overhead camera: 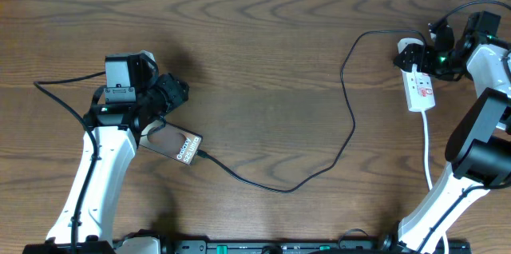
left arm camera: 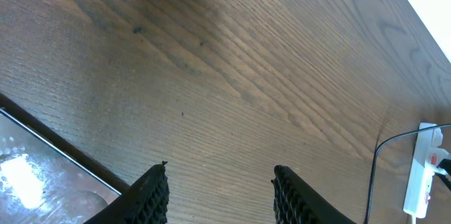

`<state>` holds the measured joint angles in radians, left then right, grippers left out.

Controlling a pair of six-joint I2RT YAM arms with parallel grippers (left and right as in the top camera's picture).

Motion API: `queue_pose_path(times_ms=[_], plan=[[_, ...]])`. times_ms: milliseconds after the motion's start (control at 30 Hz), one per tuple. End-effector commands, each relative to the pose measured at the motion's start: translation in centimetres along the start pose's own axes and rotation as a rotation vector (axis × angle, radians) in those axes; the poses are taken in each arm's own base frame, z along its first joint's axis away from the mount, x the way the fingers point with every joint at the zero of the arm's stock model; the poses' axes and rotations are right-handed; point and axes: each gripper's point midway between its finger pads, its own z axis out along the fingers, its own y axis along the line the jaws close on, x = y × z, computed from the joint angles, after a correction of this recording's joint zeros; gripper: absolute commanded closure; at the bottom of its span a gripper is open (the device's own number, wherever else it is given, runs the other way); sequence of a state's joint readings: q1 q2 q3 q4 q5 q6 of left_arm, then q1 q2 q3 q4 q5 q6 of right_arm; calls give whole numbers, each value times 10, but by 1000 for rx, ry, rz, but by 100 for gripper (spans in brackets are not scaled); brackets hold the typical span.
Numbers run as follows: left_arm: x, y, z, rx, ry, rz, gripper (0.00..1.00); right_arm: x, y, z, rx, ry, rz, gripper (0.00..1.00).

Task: Plug charger to phone and switch on socket

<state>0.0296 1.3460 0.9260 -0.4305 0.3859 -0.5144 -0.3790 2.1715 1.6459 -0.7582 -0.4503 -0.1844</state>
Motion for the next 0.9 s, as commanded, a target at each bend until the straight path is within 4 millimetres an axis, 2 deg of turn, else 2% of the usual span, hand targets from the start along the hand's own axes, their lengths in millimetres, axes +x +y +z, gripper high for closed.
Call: queue_pose_path(times_ms=[0,167,533,867], plan=[[7,8,5,-25,17,18,54,34,44,29,-167,116,50,4],[7,8,5,-25,17,18,54,33,42,30,-152,114,43,6],[7,8,5,-25,17,18,54,14,15,10,44,116,34,7],[7,8,5,-25,17,18,54,12,13,9,56,110,30,7]])
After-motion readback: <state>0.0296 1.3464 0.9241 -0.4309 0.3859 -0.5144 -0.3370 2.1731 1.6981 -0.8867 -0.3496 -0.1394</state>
